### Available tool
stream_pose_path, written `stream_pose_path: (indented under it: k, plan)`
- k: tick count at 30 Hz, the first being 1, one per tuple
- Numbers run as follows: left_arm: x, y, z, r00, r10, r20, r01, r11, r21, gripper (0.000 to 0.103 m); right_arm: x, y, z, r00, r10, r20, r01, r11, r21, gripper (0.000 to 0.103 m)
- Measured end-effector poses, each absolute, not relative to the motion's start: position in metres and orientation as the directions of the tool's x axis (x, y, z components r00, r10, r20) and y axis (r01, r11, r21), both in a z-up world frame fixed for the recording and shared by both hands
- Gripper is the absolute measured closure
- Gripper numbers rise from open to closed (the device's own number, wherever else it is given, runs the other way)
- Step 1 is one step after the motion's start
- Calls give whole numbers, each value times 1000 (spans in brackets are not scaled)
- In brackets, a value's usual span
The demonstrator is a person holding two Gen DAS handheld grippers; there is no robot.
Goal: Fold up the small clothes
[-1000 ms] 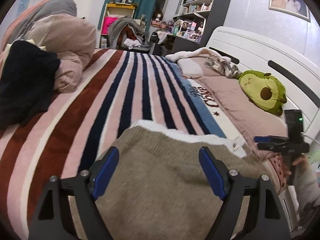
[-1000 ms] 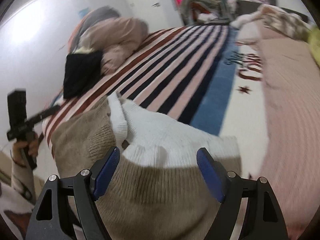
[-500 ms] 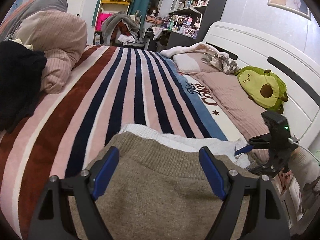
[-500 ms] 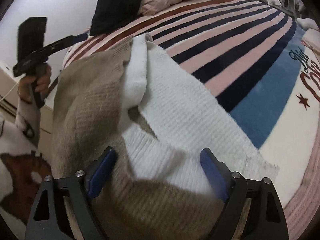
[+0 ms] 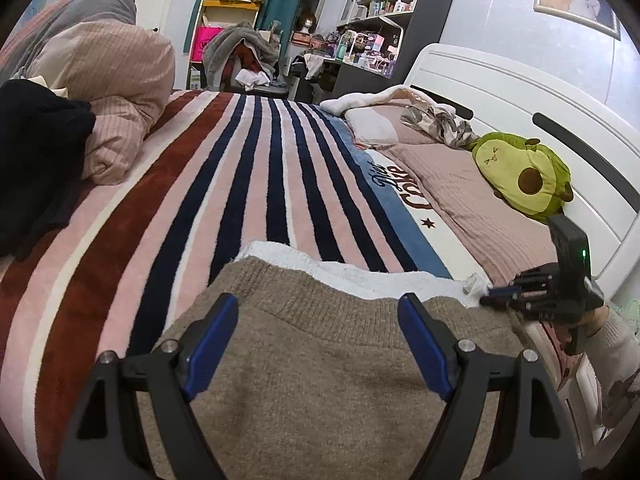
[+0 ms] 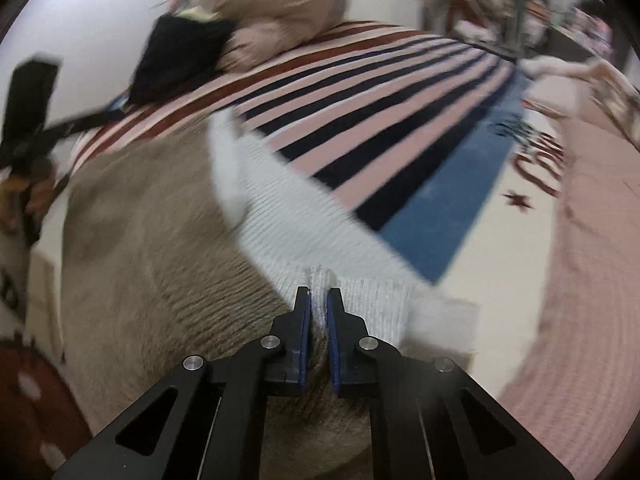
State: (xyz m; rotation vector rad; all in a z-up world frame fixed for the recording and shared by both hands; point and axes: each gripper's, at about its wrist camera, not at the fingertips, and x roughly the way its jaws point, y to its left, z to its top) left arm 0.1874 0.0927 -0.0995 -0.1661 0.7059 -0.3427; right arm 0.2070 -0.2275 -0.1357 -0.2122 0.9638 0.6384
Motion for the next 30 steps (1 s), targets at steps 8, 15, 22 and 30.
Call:
stream_pose_path:
  k: [8, 15, 22, 30]
  plan:
    - [191, 98, -105, 709, -352, -610, 227, 934, -275, 24, 228, -245, -145, 332, 432, -839, -508, 831, 227, 89]
    - [195, 103, -114, 701, -341, -627, 205, 938, -281, 24, 224, -286, -158, 336, 508, -793, -307, 855, 417, 31]
    - [190, 107, -120, 698, -332, -634, 185, 940, -288, 24, 205, -261, -171, 376, 408, -832, -292, 904, 311, 87]
    - [164, 139, -126, 706, -260, -659, 85, 955, -286, 24, 191, -263, -154, 484, 247, -840, -192, 966, 173, 92]
